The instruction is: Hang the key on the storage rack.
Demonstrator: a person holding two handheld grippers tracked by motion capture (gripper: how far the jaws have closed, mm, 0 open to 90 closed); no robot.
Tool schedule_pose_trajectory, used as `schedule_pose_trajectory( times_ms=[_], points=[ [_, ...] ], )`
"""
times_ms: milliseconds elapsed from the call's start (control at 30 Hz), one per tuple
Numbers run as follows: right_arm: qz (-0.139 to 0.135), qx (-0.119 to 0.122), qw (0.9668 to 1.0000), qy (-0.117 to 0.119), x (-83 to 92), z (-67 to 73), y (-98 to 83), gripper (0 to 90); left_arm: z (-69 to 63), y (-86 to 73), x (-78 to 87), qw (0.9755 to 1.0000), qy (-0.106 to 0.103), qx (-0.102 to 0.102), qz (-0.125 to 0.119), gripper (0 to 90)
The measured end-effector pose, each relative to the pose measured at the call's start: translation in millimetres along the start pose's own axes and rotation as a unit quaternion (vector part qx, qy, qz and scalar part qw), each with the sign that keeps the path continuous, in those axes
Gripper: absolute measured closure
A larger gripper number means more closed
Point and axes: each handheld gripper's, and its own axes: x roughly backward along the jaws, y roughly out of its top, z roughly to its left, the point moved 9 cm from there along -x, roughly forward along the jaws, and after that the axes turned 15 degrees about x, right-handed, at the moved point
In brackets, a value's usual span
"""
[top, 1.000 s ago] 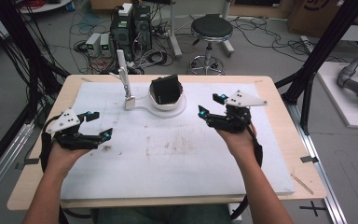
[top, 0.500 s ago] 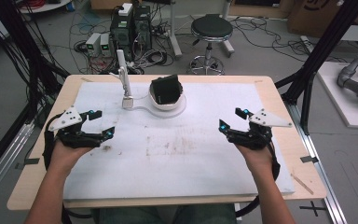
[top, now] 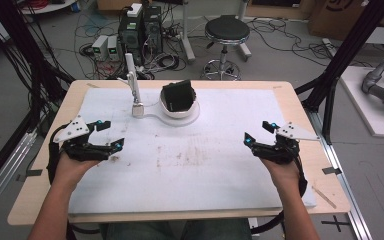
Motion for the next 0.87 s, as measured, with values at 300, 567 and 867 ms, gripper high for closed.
schedule_pose_trajectory(
  times_ms=[300, 567, 867],
  points=[
    [0.008, 0.005, 0.9999, 0.007, -7.2, 4.6, -0.8, 21.3, 4.1, -1.2, 0.7, 1.0000, 0.003, 0.003, 0.002, 18.5],
    [0.008, 0.004, 0.9999, 0.008, -8.9, 3.8, -1.6, 21.3, 3.3, -0.8, 1.2, 1.0000, 0.002, 0.005, 0.000, 18.6],
    [0.005, 0.004, 0.9999, 0.008, -9.2, 3.3, 1.3, 21.3, 3.6, -0.6, 1.2, 1.0000, 0.002, 0.006, 0.001, 18.6]
  ],
)
